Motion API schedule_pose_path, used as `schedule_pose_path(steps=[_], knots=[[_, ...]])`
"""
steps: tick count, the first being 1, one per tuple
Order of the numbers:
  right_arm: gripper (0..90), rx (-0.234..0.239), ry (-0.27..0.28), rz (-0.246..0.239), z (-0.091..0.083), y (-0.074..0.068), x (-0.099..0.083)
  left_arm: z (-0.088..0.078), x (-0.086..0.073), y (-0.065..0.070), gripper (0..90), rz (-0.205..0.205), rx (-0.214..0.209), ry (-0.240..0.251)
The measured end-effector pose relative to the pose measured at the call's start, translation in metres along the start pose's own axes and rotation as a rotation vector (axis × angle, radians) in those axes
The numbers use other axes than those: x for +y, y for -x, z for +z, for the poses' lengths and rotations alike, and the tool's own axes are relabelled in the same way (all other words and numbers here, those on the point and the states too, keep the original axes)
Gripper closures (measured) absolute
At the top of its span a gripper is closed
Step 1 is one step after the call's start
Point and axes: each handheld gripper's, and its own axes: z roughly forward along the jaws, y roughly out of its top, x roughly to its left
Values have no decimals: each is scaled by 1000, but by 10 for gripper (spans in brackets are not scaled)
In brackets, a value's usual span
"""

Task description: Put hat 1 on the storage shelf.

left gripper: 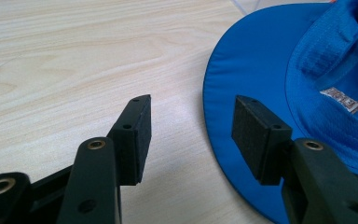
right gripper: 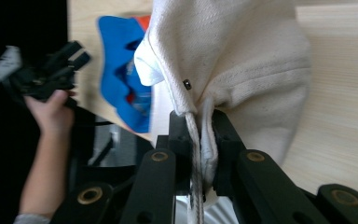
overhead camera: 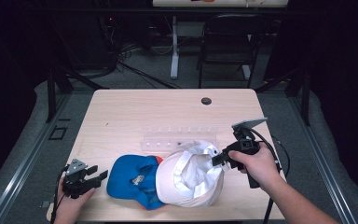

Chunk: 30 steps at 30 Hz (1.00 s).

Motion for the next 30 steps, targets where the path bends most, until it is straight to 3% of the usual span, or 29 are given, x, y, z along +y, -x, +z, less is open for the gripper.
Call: schedule_pose_path(steps=[5,6,7,10,19,30], knots=[[815,96,-7,15,-4,-3,0,0,0,1,480,2,4,3],[815,130,-19,-4,-6,-3,1,0,0,1,480,2,4,3],[815,145,1,12,-5,-5,0,0,0,1,480,2,4,2],[815,224,-8,3,-8,-12,0,0,0,1,481,1,4,3],[815,389,12,1,-14,-31,2,1,0,1,481,2,3,6],[815,415,63,-1,-34,-49,5,1,0,2,480,3,3,9]])
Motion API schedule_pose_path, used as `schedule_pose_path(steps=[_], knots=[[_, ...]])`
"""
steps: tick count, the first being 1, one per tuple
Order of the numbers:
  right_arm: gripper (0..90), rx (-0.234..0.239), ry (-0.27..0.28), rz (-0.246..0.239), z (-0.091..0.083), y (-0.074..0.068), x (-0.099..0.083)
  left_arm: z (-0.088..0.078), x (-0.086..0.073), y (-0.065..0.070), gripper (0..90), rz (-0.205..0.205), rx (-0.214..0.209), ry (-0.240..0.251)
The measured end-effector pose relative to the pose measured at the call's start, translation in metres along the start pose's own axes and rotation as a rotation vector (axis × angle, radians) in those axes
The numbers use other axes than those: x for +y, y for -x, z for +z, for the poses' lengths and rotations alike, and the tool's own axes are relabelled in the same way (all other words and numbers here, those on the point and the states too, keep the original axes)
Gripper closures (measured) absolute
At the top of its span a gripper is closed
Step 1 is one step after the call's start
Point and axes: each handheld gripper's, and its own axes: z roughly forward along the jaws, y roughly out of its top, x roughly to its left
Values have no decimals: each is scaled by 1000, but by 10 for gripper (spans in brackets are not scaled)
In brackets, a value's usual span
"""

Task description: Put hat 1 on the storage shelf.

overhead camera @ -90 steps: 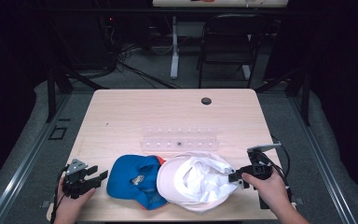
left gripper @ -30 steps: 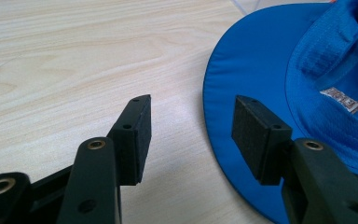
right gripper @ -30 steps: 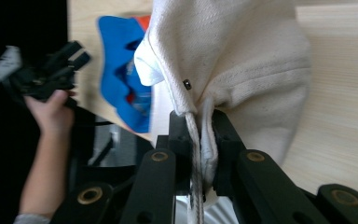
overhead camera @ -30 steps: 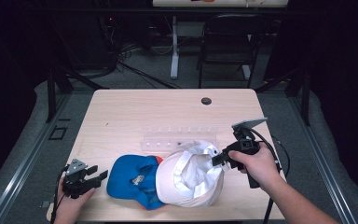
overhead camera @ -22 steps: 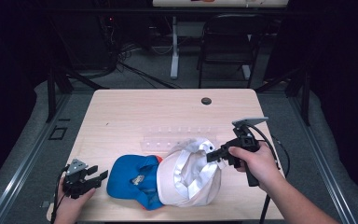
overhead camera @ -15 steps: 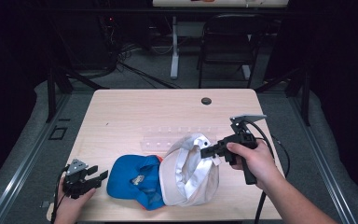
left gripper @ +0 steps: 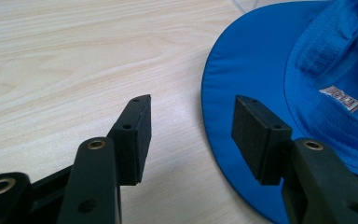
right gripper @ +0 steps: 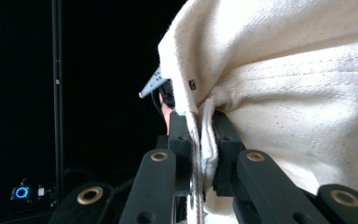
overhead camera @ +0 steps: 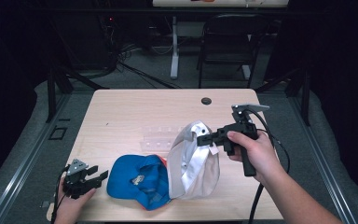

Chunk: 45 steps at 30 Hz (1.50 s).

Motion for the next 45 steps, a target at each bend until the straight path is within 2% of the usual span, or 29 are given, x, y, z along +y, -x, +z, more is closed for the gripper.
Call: schedule_pose_path(steps=[1,7,10,15,20,24,28,35,39,45], knots=[[814,4,-7,-11,-2,-1,1,0,0,0,480,1,0,1],[814,30,37,-10,-11,-10,8,1,0,0,480,-1,2,-2],[814,38,60,4,-16,-12,15,1,0,0,480,-2,1,0],[814,46,91,22,-18,-16,28,1,0,0,480,-2,-2,0],[813,59,111,25,-18,-27,40,2,0,0,480,-10,-4,3],[813,66,124,23,-14,-37,52,2,0,1,479,-11,-9,2],[813,67,127,17,-9,-44,62,1,1,0,478,3,-15,-26],[813,40,108,6,4,-54,82,2,1,1,477,0,-14,-7],[813,24,100,-3,12,-60,92,2,3,2,478,3,-22,-12],[813,25,76,-4,23,-61,107,-2,13,10,471,16,-30,20]])
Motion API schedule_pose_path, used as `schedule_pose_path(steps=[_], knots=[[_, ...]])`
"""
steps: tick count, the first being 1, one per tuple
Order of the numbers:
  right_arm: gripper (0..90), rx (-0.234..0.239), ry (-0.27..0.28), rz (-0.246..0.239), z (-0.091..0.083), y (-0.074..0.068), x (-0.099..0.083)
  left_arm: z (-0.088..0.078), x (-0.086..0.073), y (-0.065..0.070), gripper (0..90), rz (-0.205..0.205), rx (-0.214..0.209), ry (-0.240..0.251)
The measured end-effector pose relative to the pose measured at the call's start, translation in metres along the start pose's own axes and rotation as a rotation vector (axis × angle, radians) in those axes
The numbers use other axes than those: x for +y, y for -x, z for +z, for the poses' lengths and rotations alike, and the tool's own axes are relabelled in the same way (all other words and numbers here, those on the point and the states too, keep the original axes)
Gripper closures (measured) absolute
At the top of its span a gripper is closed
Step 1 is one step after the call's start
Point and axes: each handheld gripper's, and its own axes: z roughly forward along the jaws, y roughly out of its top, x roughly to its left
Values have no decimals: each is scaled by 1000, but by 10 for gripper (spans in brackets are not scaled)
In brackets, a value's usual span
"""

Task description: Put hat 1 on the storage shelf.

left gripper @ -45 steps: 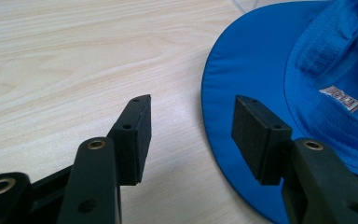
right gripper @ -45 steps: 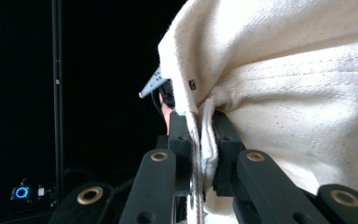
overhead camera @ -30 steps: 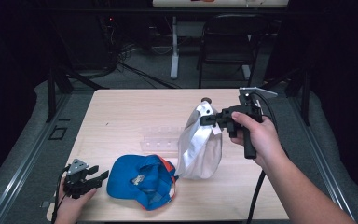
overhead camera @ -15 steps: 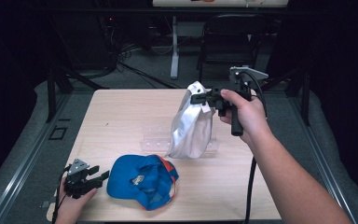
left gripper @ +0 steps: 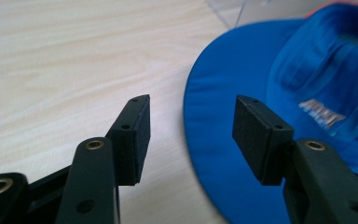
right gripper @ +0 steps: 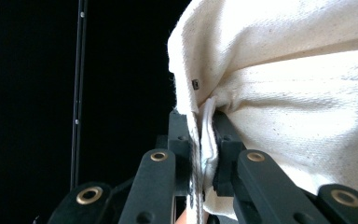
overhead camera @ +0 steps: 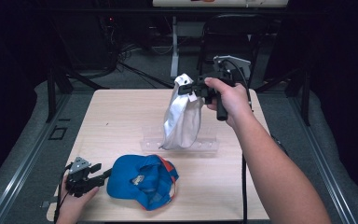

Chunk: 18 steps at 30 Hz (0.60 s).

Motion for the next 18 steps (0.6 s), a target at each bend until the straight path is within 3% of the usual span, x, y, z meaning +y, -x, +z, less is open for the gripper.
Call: schedule_pose_path(steps=[4,8,18], knots=[[812,-15,-24,-5,11,2,8,-5,15,12,471,25,-26,28],[813,-30,-22,3,20,3,14,-5,28,25,471,92,-36,44],[812,-53,-25,15,38,5,25,9,66,57,441,181,-88,92]])
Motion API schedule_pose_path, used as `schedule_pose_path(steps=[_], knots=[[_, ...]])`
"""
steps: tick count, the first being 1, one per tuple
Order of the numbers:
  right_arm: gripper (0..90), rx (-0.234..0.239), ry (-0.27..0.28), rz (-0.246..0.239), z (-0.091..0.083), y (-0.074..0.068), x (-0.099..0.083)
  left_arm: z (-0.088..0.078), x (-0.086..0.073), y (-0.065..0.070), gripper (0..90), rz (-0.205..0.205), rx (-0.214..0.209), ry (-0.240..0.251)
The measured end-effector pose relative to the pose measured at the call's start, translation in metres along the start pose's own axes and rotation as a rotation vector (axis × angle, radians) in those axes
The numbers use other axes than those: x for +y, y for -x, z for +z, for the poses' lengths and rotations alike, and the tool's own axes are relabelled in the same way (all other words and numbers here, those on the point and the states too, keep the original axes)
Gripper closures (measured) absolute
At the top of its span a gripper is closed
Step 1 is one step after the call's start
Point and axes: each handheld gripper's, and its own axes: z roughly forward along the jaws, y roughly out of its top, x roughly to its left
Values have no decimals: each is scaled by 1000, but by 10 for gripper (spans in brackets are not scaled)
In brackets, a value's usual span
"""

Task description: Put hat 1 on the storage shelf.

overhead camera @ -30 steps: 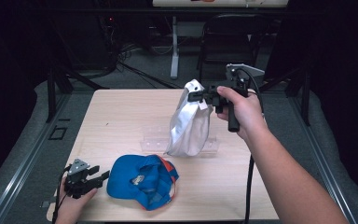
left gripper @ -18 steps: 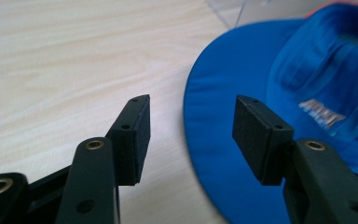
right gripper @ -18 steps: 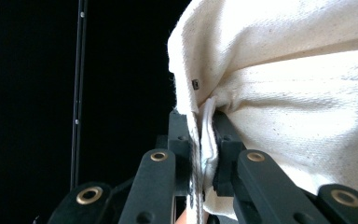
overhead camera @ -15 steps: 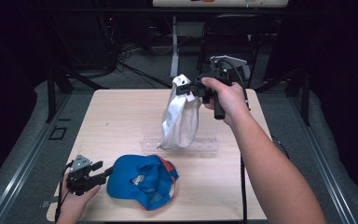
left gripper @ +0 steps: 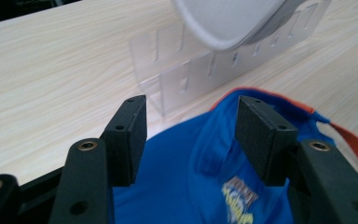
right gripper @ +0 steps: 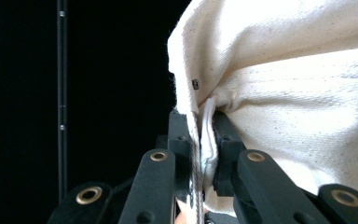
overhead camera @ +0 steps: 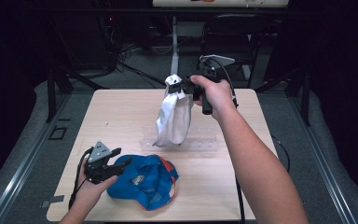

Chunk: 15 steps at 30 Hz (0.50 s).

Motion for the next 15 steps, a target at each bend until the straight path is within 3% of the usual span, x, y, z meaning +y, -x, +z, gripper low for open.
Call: schedule_pose_path(steps=[7,13,15], knots=[[810,0,4,8,10,2,4,20,18,18,439,36,-43,8],[811,-8,-20,-8,8,-3,4,33,31,31,439,74,-24,8],[811,-12,-6,-8,5,-4,4,35,33,33,439,74,-27,8]])
